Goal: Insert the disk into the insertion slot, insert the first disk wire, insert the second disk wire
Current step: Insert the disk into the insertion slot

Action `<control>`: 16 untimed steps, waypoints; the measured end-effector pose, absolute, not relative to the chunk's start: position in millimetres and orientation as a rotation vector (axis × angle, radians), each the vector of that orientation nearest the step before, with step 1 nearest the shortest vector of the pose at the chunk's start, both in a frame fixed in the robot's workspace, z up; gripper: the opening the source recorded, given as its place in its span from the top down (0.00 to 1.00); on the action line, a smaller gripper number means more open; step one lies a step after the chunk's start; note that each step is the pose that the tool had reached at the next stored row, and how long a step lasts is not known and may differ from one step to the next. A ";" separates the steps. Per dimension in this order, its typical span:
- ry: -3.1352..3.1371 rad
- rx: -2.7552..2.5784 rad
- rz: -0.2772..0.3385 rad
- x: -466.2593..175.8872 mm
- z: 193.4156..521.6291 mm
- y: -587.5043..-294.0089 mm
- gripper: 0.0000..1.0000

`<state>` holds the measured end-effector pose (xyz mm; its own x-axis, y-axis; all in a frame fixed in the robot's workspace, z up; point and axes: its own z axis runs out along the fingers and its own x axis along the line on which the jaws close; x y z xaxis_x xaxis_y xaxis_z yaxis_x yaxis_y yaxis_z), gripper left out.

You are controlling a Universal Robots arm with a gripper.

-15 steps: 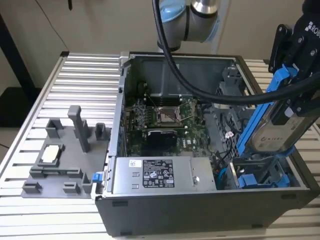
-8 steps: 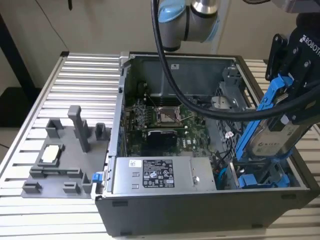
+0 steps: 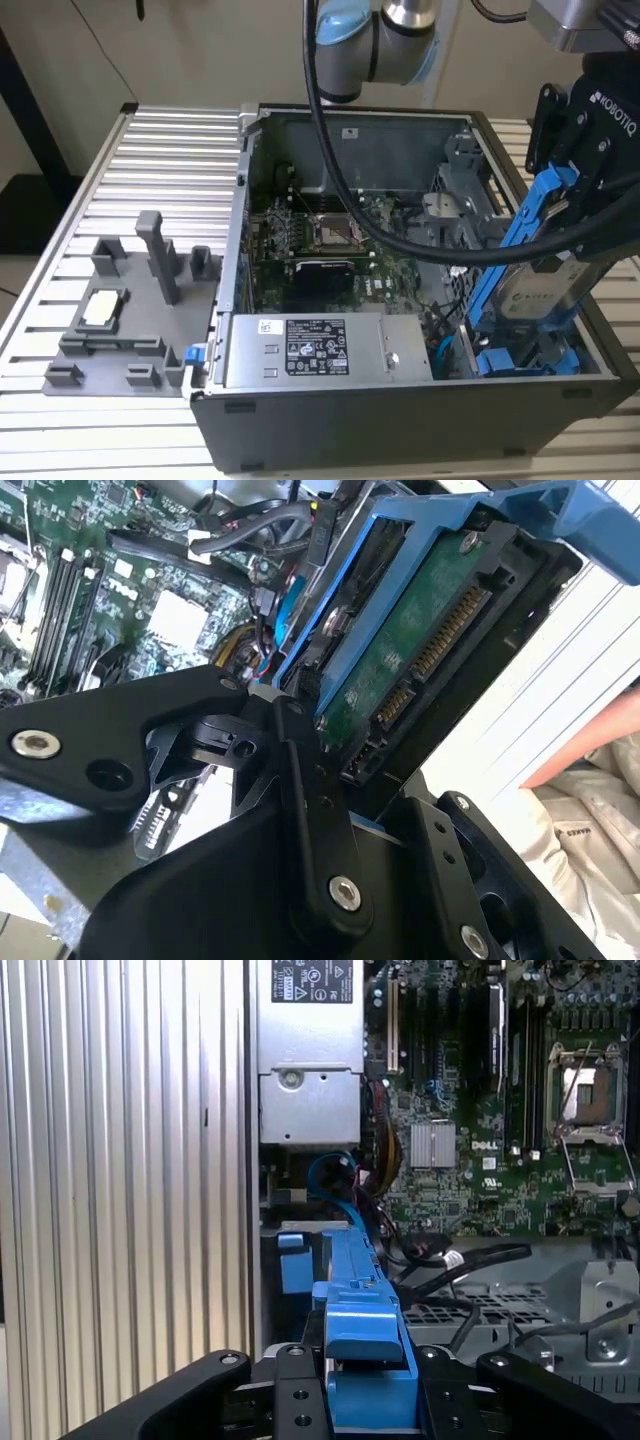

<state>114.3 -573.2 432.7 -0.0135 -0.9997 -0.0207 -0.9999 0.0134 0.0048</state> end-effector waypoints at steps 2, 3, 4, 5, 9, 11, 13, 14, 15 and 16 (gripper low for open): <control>2.228 -2.198 0.028 114.3 430.5 -573.3 0.67; 2.228 -2.198 0.028 114.3 429.5 -573.3 0.67; 2.228 -2.199 0.028 114.3 428.5 -573.3 0.67; 2.228 -2.198 0.028 114.3 427.1 -573.3 0.67; 2.229 -2.199 0.029 116.2 423.4 -574.1 0.67; 2.229 -2.199 0.030 118.3 422.4 -575.0 0.67; 2.229 -2.199 0.030 119.0 420.9 -575.1 0.67; 2.229 -2.199 0.030 119.0 419.8 -575.2 0.67; 2.229 -2.199 0.030 119.0 418.7 -575.2 0.67; 2.229 -2.199 0.030 119.0 417.7 -575.2 0.67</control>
